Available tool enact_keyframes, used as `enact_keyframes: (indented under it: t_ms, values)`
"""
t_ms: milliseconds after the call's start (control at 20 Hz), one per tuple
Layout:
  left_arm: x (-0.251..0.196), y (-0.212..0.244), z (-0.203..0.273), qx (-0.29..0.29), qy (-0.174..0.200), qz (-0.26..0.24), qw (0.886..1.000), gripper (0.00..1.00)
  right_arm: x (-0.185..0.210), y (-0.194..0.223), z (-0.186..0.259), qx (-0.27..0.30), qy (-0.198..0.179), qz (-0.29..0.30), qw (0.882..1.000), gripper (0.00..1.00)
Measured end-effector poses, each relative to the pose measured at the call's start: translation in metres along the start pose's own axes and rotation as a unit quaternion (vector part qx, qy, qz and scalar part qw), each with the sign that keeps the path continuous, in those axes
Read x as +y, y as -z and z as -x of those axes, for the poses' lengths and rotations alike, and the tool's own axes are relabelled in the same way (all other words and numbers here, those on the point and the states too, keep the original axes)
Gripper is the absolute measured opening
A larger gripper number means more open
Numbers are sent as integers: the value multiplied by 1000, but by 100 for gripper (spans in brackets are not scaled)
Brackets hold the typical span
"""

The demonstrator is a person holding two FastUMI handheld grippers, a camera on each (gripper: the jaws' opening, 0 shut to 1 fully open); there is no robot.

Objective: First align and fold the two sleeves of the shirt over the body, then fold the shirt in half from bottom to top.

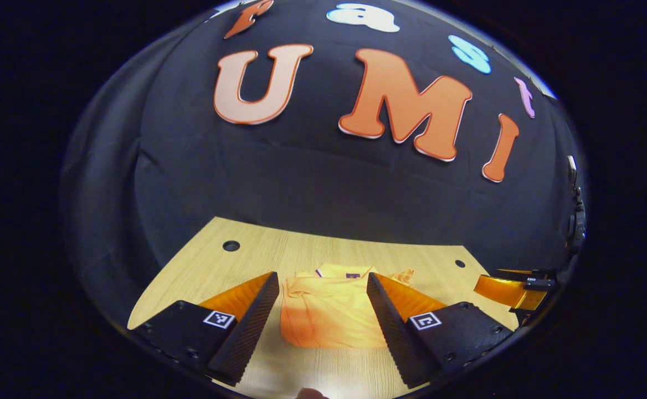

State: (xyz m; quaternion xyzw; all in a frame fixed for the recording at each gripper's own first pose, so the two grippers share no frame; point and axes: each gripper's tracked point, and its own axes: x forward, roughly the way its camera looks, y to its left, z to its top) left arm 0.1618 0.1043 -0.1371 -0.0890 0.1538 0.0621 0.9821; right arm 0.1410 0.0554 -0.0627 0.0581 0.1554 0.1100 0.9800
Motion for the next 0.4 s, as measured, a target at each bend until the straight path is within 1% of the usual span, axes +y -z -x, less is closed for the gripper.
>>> enact_keyframes:
  t_ms: [100, 250, 400]
  values:
    - [-9, 1, 25, -20, 5, -4, 1000, 98, 6, -4, 20, -21, 1, 20, 1000, 98]
    - [-23, 10, 60, -24, 1, -1, 1000, 98, 13, 0, 54, -46, -8, 43, 998, 98]
    - [-39, 5, 106, -78, 4, -3, 997, 98, 24, 0, 81, -78, -21, 57, 995, 98]
